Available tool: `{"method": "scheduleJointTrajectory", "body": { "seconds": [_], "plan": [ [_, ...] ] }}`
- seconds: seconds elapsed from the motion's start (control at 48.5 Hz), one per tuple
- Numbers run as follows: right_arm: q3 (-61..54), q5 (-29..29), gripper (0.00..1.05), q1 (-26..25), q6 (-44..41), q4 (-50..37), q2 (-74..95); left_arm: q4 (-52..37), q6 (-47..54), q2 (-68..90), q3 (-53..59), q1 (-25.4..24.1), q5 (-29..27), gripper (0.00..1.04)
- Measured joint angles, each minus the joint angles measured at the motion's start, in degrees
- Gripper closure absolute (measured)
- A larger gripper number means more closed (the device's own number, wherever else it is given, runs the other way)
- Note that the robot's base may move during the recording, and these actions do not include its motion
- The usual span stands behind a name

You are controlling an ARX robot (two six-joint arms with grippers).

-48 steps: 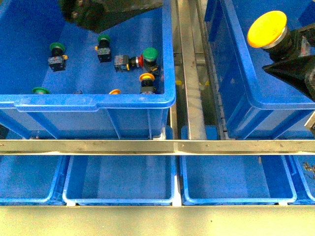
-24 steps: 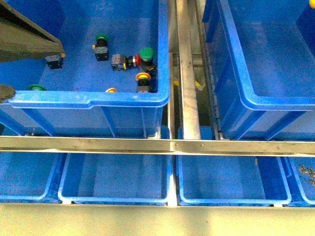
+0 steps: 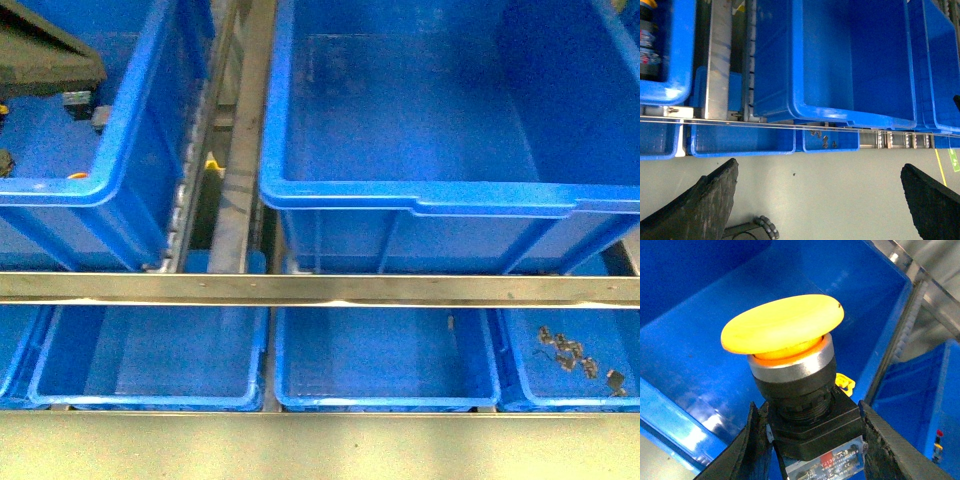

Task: Pick red and yellow buttons and place in box

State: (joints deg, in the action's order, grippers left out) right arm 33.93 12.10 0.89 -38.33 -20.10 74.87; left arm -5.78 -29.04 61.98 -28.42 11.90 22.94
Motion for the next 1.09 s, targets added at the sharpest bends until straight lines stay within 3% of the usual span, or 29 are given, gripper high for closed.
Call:
{"method": "scheduleJointTrajectory", "body": {
  "seconds": [0.887,0.908,0.928,0.99,1.052,1.093],
  "plan": [
    [0.68,1.42,0.65,0.72,0.37,-1.27,1.49,-0.5,2.67,0.28,0.79,-3.56,0.57,0.08],
    [0.68,1.42,0.65,0.72,0.37,-1.27,1.49,-2.14,3.72,0.79,1.05,-3.19,-2.16,0.09],
    [0.68,1.42,0.65,0.72,0.37,-1.27,1.49,-9.51,7.1,1.22,2.97,-1.86,-9.84,0.15],
    [0.68,1.42,0.65,0.7,0.39,-1.27,1.4,-26.88,15.15,1.33,9.05,-1.01,-24.44,0.27],
    [0.66,1.38,0.65,0.7,0.39,-1.27,1.42,-35.06,20.55,0.26,12.59,-1.25,-30.73,0.36],
    [0.59,1.38,0.65,0.68,0.39,-1.27,1.42,-38.05,22.1,-0.85,14.03,-1.64,-32.02,0.41]
  ]
}}
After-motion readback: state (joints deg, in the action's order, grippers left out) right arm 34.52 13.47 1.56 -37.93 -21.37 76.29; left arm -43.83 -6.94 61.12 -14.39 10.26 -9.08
